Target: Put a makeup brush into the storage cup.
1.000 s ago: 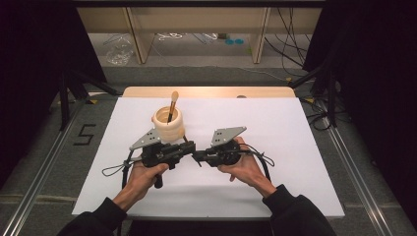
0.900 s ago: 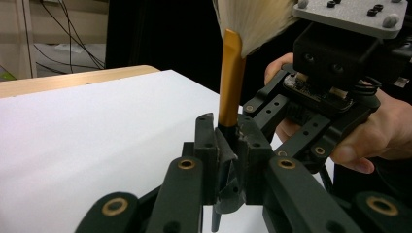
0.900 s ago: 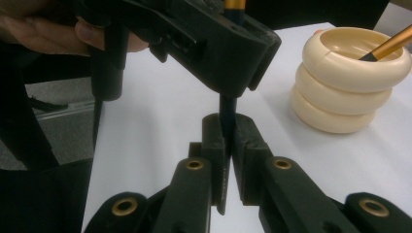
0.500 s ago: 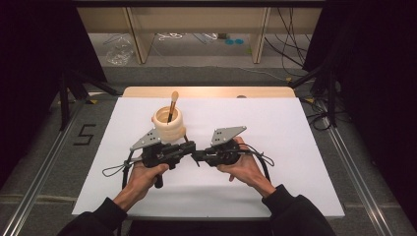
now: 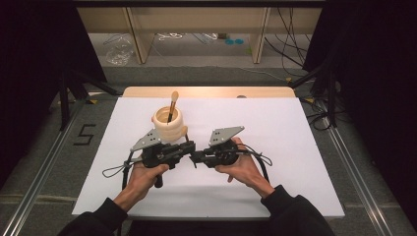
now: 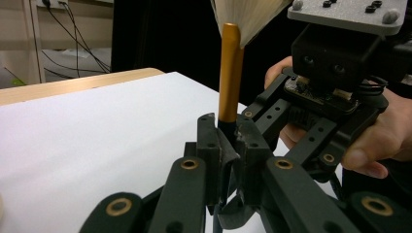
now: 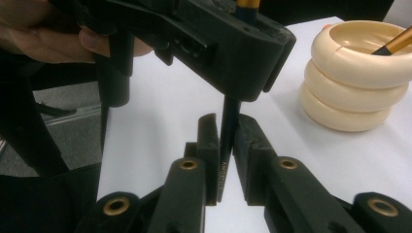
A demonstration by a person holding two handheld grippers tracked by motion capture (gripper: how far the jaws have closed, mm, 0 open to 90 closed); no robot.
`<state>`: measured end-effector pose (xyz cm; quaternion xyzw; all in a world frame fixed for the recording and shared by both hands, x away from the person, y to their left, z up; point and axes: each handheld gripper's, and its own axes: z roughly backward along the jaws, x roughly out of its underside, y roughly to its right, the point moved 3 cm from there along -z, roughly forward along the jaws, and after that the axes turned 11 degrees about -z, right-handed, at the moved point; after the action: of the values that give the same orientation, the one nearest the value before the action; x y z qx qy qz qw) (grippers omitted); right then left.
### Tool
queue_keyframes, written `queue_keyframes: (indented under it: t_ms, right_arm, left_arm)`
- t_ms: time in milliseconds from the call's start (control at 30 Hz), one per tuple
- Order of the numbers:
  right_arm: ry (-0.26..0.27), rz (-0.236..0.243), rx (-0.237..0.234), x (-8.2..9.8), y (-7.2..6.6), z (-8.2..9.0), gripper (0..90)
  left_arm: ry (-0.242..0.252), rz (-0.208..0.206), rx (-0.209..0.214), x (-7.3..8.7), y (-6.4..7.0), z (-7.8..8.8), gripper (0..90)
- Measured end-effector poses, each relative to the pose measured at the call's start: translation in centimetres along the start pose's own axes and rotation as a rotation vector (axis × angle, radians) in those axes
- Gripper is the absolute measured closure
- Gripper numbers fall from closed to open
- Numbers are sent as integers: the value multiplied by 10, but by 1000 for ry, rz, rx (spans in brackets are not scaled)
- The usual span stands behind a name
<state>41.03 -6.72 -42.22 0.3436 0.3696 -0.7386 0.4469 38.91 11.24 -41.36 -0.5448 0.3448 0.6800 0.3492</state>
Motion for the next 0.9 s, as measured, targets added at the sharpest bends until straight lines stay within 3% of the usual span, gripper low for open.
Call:
queue_keyframes:
  t_ms: [200,600,833,900]
  right_arm:
    - [-8,3,2,1,-2,-3,783]
    - [-27,0,-2,1,-4,-5,740]
    - [-42,-4,34,2,-1,-2,669]
    - [-32,-7,45,2,-1,-1,656]
  left_arm:
    - [-3,-29,8,0,0,-1,829]
    - [-7,-27,1,1,-1,-1,828]
    - [-13,-3,-20,1,-2,1,828]
    - [-11,-25,-17,0,-4,2,829]
